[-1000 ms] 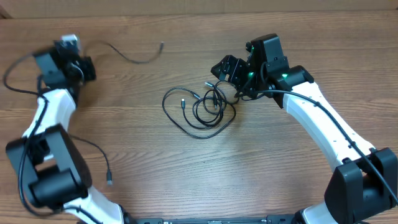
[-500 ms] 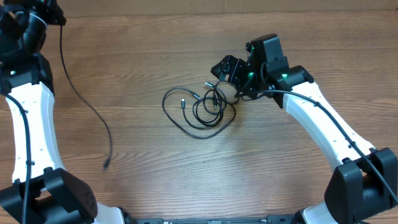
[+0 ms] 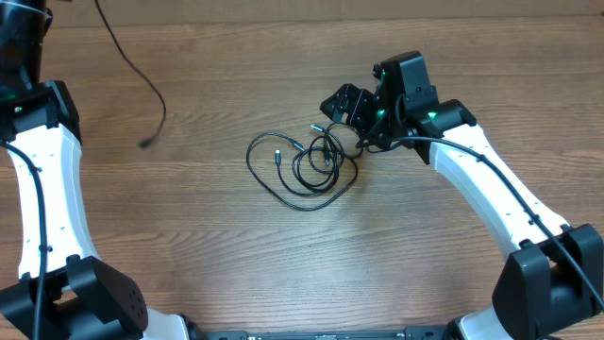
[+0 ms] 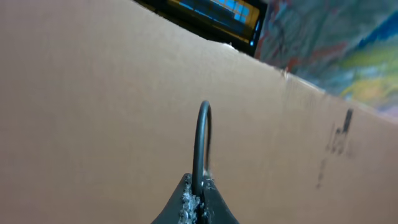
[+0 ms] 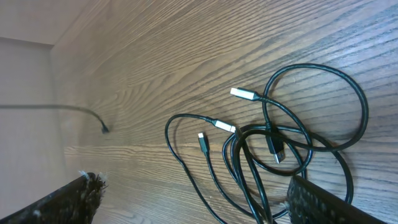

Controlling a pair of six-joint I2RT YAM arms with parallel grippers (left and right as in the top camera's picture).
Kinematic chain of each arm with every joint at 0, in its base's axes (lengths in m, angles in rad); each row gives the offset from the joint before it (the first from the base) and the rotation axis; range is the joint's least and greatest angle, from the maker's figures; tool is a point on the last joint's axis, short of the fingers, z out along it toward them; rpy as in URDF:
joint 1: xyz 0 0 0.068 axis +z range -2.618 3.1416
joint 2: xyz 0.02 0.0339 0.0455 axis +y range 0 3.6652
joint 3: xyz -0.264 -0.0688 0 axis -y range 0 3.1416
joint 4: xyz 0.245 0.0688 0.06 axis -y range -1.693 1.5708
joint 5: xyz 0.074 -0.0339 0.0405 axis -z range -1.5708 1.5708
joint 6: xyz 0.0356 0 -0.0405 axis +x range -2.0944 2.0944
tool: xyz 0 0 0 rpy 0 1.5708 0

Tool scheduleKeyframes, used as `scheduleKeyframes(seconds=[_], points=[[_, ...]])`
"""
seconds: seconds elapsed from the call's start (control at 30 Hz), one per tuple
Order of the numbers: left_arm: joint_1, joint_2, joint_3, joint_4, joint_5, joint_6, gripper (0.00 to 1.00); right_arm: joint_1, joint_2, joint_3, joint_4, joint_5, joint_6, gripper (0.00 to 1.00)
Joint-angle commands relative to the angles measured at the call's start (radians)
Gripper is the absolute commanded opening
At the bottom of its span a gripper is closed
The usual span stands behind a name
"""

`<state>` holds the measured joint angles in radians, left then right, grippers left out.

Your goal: Untangle cables

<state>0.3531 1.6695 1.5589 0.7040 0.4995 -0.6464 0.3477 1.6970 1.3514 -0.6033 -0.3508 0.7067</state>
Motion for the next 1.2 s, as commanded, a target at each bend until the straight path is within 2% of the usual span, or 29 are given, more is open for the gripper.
scheduleKeyframes(seconds=[0.0, 0.13, 0.17, 0.3, 0.4, 0.53, 0.7, 0.87, 0.9, 0.93, 1.0, 1.1, 1.13, 1.17], points=[[-0.023, -0.014, 0.018, 0.003, -0.020, -0.120, 0.04, 0.005, 0.000, -0.005, 0.004, 0.010, -0.005, 0.93], [-0.065, -0.005, 0.018, -0.163, -0.009, 0.129, 0.04, 0.005, 0.000, -0.005, 0.006, 0.010, -0.005, 0.93], [-0.073, -0.005, 0.018, -0.314, -0.013, 0.298, 0.04, 0.005, 0.000, -0.005, -0.002, 0.010, -0.005, 0.93], [-0.069, 0.010, 0.018, -0.559, -0.059, 0.557, 0.04, 0.005, 0.000, -0.005, -0.021, 0.010, -0.005, 0.93], [-0.053, 0.034, 0.018, -0.681, -0.161, 0.685, 0.04, 0.005, 0.000, -0.005, -0.024, 0.010, -0.005, 0.93], [-0.008, 0.092, 0.018, -0.756, -0.286, 0.706, 0.04, 0.005, 0.000, -0.005, -0.024, 0.010, -0.005, 0.93], [0.076, 0.182, 0.018, -0.782, -0.289, 0.640, 0.04, 0.005, 0.000, -0.005, -0.034, 0.010, -0.005, 0.93], [0.129, 0.254, 0.018, -0.816, -0.291, 0.652, 0.04, 0.005, 0.000, -0.005, -0.034, 0.011, -0.005, 0.93], [0.137, 0.266, 0.018, -0.820, -0.298, 0.651, 0.08, 0.005, 0.000, -0.005, -0.034, 0.011, -0.005, 0.93], [0.145, 0.277, 0.018, -0.824, -0.301, 0.651, 0.16, 0.005, 0.000, -0.005, -0.034, 0.011, -0.005, 0.93], [0.160, 0.296, 0.018, -0.847, -0.300, 0.650, 0.58, 0.005, 0.000, -0.005, -0.035, 0.011, -0.005, 0.93], [0.175, 0.322, 0.018, -0.899, -0.300, 0.650, 0.74, 0.005, 0.000, -0.005, -0.035, 0.011, -0.005, 0.93], [0.176, 0.329, 0.018, -0.917, -0.300, 0.651, 0.81, 0.005, 0.000, -0.005, -0.035, 0.011, -0.005, 0.93], [0.177, 0.334, 0.018, -0.937, -0.300, 0.650, 0.94, 0.005, 0.000, -0.005, -0.035, 0.011, -0.005, 0.93]])
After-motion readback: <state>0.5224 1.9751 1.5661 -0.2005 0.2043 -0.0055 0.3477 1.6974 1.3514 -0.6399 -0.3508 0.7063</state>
